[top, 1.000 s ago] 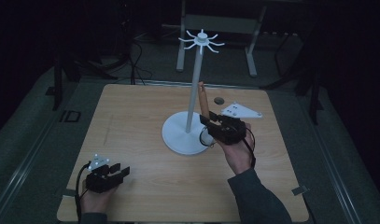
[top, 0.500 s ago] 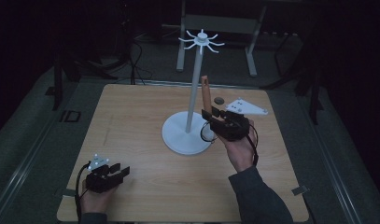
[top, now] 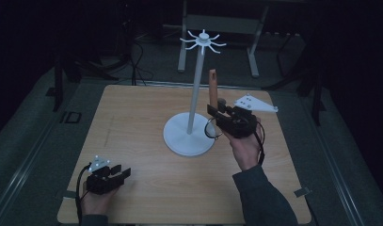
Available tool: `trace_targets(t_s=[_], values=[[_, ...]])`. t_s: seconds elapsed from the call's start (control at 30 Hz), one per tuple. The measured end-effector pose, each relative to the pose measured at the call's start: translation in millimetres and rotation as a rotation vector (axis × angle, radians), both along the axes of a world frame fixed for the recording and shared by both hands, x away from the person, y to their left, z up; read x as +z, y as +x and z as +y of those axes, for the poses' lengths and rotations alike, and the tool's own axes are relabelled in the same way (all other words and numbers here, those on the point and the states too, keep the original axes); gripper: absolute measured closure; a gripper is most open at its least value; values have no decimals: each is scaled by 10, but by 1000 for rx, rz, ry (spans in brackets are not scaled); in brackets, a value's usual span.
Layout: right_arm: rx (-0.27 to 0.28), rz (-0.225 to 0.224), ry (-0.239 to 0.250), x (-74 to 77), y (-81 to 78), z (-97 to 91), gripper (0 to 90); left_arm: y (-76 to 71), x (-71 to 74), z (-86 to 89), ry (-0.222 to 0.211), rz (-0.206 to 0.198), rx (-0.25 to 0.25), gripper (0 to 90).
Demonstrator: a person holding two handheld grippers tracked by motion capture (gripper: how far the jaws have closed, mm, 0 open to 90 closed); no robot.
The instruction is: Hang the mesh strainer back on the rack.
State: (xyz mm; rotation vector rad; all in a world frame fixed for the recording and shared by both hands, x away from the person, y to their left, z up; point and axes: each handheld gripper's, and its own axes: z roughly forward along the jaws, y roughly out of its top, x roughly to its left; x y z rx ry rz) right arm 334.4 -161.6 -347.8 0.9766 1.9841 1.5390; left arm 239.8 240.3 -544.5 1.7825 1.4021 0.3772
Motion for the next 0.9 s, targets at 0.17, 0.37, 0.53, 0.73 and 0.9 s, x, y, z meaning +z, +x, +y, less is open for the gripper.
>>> trace_targets(t_s=[0.17,0.37,0.53,0.73,0.9], values=[[-5,-8,14,60,13,-20,688,2,-1,-1,2,2,-2,526],[-11,-7,47,118,48,-53,688,0,-1,-1,2,2,-2,526],[-15,-8,78,164,74,-84,687,3,-2,-3,4,3,-4,526],[-14,4,119,199,116,-121,687,4,-4,-4,3,6,-5,526],[-18,7,138,234,150,-145,687,4,-5,-3,3,7,-4,526]])
